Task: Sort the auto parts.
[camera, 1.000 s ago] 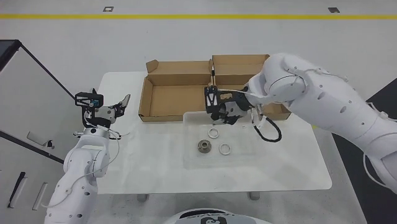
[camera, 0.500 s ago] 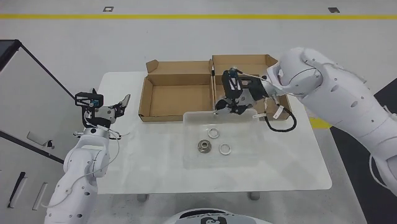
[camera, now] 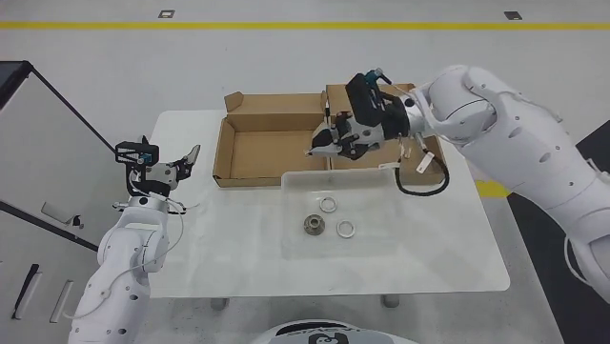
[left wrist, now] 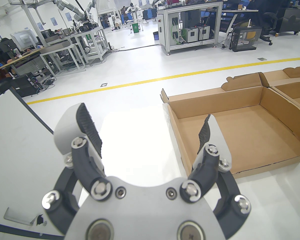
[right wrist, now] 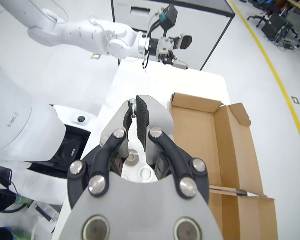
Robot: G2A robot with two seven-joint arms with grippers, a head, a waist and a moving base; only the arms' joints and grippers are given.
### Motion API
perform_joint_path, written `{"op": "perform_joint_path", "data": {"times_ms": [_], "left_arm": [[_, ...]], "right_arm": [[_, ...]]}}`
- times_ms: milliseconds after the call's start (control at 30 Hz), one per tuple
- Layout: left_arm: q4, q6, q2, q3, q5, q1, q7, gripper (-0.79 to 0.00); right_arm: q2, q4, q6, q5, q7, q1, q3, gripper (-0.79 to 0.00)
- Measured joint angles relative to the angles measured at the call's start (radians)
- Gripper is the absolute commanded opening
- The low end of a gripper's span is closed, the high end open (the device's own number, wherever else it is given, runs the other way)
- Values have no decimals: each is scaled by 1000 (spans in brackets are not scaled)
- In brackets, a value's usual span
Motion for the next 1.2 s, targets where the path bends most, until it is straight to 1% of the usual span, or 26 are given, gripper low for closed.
{"op": "perform_joint_path", "data": {"times_ms": [200,300,533,1200], "left_arm": [[0,0,0,0,0,0,0,0],[0,0,0,0,0,0,0,0],[0,0,0,0,0,0,0,0],[0,0,0,0,0,0,0,0]], "right_arm": [[21,-22,0,-17,-159,-28,28,-785],[38,-49,0,-25,-260,-54,44,-785],[69,-116,0,-89,-464,-89,59,-785],[69,-116,0,-89,-464,-89,59,-785]]}}
